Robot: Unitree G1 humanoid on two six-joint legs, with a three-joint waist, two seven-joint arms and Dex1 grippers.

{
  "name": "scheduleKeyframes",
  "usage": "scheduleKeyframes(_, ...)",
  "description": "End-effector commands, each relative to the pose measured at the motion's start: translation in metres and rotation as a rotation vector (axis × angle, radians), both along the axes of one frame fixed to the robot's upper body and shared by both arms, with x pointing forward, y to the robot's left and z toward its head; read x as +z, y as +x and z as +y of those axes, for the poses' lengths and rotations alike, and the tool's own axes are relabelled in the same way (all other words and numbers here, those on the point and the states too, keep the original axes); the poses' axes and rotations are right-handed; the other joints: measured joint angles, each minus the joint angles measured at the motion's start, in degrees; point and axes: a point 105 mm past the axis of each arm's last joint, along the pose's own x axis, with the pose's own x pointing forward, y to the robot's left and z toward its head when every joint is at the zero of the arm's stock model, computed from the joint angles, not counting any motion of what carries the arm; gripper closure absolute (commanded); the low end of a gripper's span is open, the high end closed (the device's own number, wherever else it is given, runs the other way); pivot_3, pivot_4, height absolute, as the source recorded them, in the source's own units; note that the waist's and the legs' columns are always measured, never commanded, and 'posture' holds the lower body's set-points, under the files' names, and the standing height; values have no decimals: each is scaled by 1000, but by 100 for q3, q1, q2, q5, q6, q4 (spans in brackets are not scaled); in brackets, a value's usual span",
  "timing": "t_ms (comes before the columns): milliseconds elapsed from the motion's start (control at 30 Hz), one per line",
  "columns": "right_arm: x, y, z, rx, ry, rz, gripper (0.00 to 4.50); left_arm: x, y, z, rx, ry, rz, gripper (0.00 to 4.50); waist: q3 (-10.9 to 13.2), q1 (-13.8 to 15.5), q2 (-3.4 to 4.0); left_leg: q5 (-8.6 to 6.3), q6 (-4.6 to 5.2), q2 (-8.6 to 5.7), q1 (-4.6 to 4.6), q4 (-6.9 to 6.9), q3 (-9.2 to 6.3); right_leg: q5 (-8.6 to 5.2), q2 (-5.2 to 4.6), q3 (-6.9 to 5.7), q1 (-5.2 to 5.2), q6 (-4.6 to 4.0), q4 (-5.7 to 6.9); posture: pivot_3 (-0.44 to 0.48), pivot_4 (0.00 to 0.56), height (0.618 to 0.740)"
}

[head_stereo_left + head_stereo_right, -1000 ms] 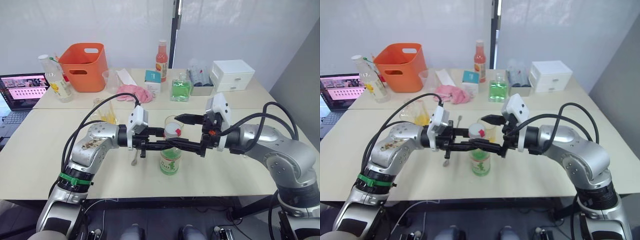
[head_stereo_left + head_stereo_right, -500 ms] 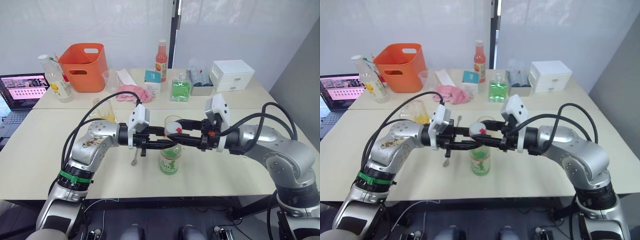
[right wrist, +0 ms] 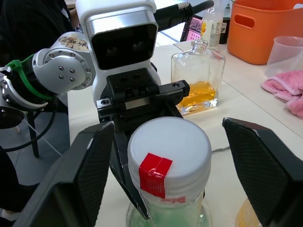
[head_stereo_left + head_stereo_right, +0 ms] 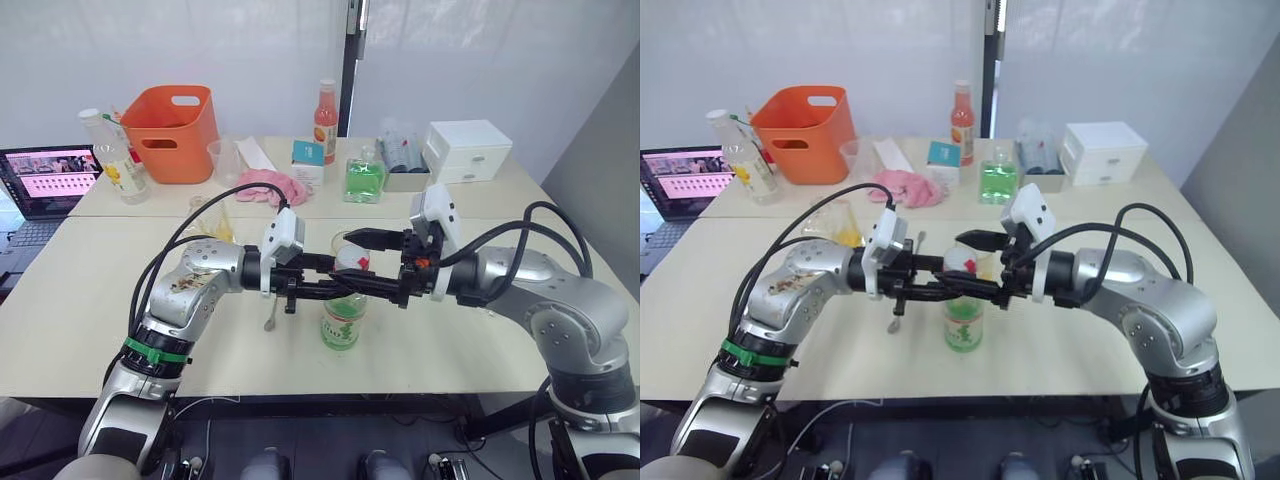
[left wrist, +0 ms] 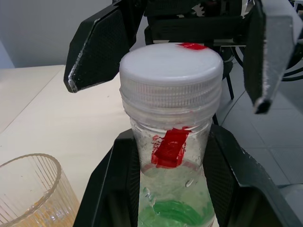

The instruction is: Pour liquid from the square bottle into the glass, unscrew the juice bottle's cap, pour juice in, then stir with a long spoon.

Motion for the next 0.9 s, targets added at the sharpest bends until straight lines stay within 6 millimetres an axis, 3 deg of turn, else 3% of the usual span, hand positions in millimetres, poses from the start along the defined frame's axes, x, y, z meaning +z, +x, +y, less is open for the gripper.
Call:
scheduleKeyframes(33, 15, -4, -1, 4, 29, -52, 760, -6, 3, 0, 28, 24, -2, 3097, 0, 1, 0, 0, 0, 0, 0, 0, 0, 0, 0, 0, 0, 0, 0, 0, 150, 715)
scheduleKeyframes(133, 15, -4, -1, 4, 31, -49, 760, -6, 3, 0, 29, 26, -4, 3097, 0, 1, 0, 0, 0, 1, 0, 0, 0, 0, 0, 0, 0, 0, 0, 0, 150, 715)
scheduleKeyframes(367, 14, -3, 0, 0, 34, -46, 2796, -7, 5, 2, 34, 35, -7, 3097, 0, 0, 0, 0, 0, 1, 0, 0, 0, 0, 0, 0, -1, 0, 0, 0, 150, 715)
scheduleKeyframes(567, 15, -5, 0, 25, 26, -60, 2796, -6, 4, 2, 23, 34, -29, 3097, 0, 0, 0, 0, 0, 1, 0, 0, 0, 0, 1, 0, 0, 0, 0, 0, 150, 715)
scheduleKeyframes(700, 17, -15, 3, 282, 4, -62, 2796, -4, 1, 6, -17, 16, -31, 3097, 0, -5, 0, 0, 0, 1, 1, 1, 5, 0, 2, 0, 0, 0, 0, 0, 150, 715)
scheduleKeyframes(900, 12, -6, 1, 656, -107, -3, 2796, -7, -4, 9, -63, 31, -26, 3097, 0, -70, 1, 0, 0, 4, -2, -5, 24, -1, 7, -2, -7, -1, -2, 0, 150, 715)
